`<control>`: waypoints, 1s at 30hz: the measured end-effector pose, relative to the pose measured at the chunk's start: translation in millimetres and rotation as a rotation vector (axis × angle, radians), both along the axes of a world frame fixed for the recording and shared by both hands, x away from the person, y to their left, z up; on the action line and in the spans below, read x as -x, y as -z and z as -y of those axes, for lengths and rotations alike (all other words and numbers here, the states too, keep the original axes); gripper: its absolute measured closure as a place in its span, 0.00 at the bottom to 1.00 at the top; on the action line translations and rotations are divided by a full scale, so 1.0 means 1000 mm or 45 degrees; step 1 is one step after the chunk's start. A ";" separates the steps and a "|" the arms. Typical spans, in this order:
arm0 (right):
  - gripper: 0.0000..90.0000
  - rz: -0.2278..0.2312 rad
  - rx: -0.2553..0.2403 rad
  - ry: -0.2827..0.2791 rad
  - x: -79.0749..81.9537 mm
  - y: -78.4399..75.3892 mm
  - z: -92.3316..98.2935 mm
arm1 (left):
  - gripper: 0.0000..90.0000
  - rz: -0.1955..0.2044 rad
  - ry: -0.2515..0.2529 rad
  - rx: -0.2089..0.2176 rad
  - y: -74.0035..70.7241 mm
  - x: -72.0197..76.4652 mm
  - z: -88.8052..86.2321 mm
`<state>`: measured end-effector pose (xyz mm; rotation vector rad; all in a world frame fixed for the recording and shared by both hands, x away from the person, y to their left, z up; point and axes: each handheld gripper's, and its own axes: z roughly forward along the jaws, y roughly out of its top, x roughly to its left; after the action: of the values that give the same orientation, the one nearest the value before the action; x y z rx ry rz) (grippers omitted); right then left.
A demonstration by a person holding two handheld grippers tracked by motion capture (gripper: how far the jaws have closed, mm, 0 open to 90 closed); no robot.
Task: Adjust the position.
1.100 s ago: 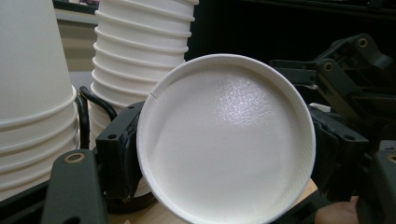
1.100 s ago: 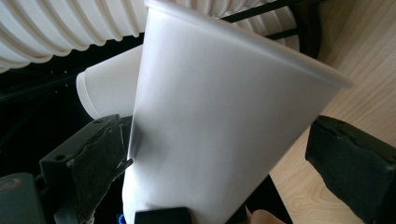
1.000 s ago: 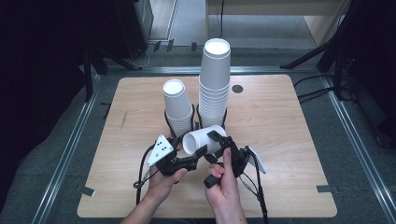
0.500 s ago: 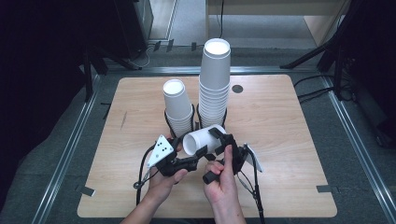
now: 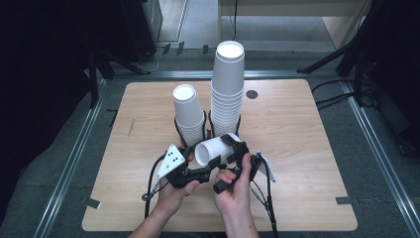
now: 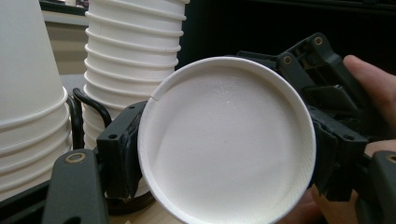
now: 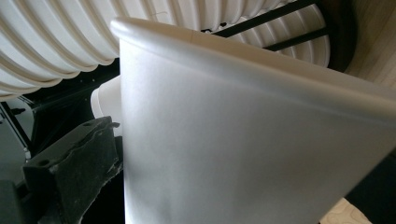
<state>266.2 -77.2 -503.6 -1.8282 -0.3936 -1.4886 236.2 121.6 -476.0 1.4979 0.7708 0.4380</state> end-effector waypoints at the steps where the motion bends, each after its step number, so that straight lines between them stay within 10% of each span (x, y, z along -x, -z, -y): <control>1: 0.00 0.000 0.000 0.000 0.000 0.000 0.000 | 0.28 0.000 0.001 0.000 0.000 0.000 0.000; 23: 0.15 0.001 -0.068 0.048 0.004 0.009 -0.001 | 0.24 -0.016 0.004 -0.032 -0.001 0.001 0.000; 26: 0.16 0.019 -0.070 0.068 0.004 0.008 -0.001 | 0.00 -0.074 0.040 -0.020 -0.003 0.000 -0.001; 30: 0.16 0.044 -0.040 0.111 0.003 0.005 0.005 | 0.00 -0.088 0.061 -0.004 -0.003 0.000 -0.001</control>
<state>263.5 -82.5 -509.1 -1.8176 -0.3089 -1.5791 236.2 122.9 -473.3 1.5378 0.7872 0.3531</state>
